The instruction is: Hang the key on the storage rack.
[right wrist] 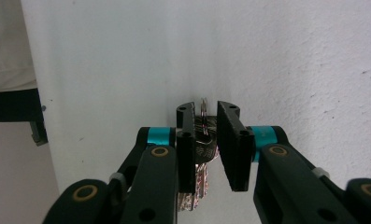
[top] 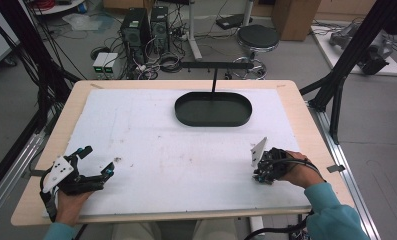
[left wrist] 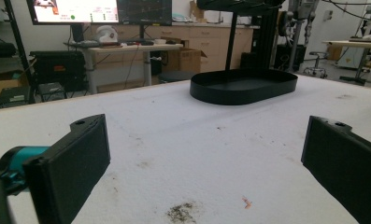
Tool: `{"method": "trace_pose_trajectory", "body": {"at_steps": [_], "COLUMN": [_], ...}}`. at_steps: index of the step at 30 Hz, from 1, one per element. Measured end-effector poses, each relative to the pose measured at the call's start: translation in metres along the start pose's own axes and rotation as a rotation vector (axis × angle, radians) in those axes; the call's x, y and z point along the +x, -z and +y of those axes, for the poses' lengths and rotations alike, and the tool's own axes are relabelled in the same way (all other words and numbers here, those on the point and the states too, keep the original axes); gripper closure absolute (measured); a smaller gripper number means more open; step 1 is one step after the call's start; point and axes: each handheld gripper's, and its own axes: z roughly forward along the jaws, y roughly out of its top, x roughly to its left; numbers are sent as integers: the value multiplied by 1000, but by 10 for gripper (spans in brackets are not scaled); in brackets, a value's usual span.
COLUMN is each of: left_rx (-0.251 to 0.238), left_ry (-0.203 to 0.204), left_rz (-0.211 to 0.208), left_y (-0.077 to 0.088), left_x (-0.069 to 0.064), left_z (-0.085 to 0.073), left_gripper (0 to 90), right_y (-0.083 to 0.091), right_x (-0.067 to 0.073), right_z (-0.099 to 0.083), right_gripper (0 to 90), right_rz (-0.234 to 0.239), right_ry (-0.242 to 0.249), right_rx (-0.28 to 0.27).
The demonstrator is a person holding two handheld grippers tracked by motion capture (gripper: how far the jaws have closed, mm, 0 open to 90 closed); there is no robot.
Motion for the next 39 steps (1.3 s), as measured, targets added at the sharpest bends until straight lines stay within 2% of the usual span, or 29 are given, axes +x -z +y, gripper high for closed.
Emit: {"method": "trace_pose_trajectory", "body": {"at_steps": [7,15,21,22,32,38,39], "left_rx": [0,1,0,1,0,-1,1], "left_ry": [1,1,3,2,1,2,2], "left_rz": [0,-1,-2,-1,-1,0,-1], "left_y": [0,0,0,0,0,0,0], "left_x": [0,0,0,0,0,0,0], "left_z": [0,0,0,0,0,0,0], "left_gripper": [17,17,17,17,17,17,17], "right_y": [0,0,0,0,0,2,3], "right_x": [2,2,2,2,2,1,0], "right_z": [1,5,7,6,6,6,5], "right_gripper": [850,877,885,886,888,890,891], "right_rz": [1,-22,-25,-24,-26,-40,-50], "right_ry": [19,35,6,-15,-35,-80,-110], "right_rx": [12,49,55,53,51,39,27]}}
